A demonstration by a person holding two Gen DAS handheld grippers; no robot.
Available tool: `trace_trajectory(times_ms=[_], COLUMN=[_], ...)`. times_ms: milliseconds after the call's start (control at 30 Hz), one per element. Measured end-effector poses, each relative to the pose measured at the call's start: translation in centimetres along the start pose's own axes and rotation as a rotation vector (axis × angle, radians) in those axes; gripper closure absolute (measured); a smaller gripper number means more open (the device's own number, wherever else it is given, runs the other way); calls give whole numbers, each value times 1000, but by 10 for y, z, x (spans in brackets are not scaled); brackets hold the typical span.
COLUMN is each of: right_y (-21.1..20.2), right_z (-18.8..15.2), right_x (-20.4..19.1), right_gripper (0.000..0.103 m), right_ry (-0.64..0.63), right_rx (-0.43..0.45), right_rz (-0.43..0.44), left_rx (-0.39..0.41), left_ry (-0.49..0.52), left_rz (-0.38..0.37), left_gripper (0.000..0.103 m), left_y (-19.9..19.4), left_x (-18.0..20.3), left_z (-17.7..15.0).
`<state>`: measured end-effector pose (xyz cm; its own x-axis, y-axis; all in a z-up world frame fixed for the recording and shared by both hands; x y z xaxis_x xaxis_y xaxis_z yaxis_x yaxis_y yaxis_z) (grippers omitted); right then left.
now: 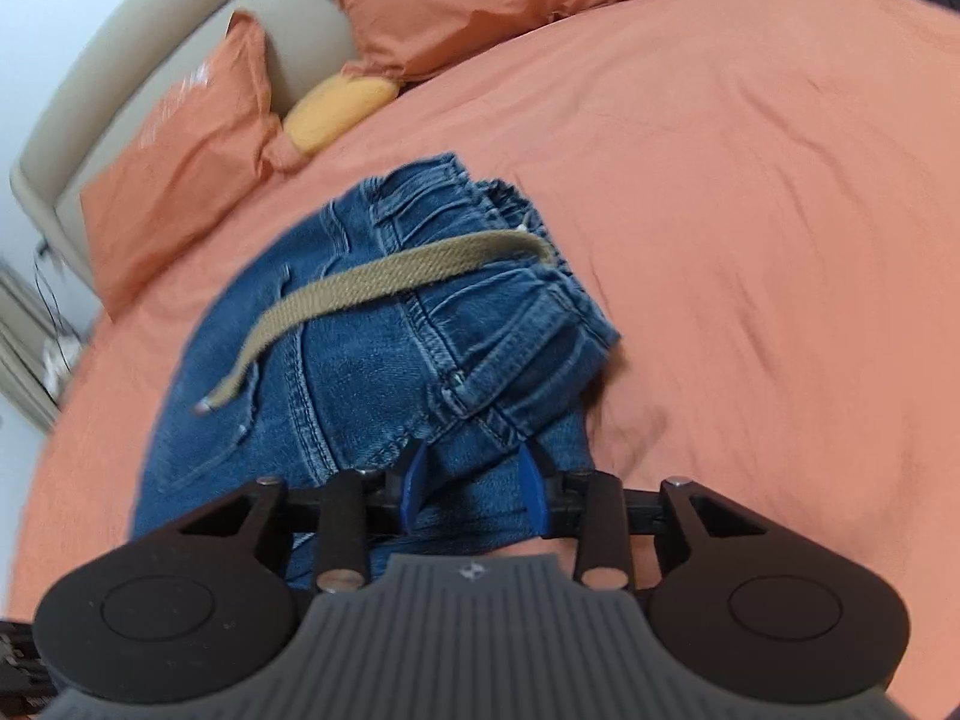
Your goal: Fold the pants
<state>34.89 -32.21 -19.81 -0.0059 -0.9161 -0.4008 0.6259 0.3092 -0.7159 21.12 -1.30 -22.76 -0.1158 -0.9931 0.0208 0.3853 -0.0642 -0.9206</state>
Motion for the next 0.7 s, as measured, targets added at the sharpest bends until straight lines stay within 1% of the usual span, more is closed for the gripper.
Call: trace_trajectory(times_ms=[67,100,167,233,333,400,467,500,533,567,600,700], right_y=[-6,-10,-19,-28,-43,-50,-53,-53,-52,-51,-48,-36], right_z=[1,1,1,2,3,3,4,4,4,4,4,3], right_x=[0,-1,-5,-6,-7,-6,-4,-2,1,5,9,20], right_gripper=[67,62,59,45,37,31,27,24,23,22,20,20], right_ry=[8,-1,-26,-40,-53,-56,-42,-27,-7,18,46,114], right_rx=[-3,4,19,29,45,55,58,58,55,49,41,12], right_rz=[6,4,-5,-4,14,13,20,23,27,31,35,50], left_rx=[24,40,73,102,138,160,175,182,188,193,202,207], left_ry=[2,5,15,27,47,50,35,11,-23,-65,-113,-245], left_rz=[16,27,41,46,61,52,19,-5,-30,-54,-78,-139], left_gripper=[64,63,55,51,50,49,46,44,38,27,24,23], left_y=[-13,-19,-30,-41,-51,-54,-52,-51,-49,-43,-36,-13], left_x=[2,3,6,8,13,16,15,13,10,5,-1,-21], left_z=[2,4,10,15,28,37,49,54,60,67,74,91])
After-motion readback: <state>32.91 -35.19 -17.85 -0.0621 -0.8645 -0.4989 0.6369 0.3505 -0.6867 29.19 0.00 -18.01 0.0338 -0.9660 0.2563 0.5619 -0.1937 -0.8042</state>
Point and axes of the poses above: each gripper's, at about its wrist camera, not at the fingertips, and y roughly the way its jaws point, x to its right, z to its top, the point moved 3 cm from there along y, roughly the way its jaws point, and after that the axes turned 8 degrees about -y, right-handed, at the moved point
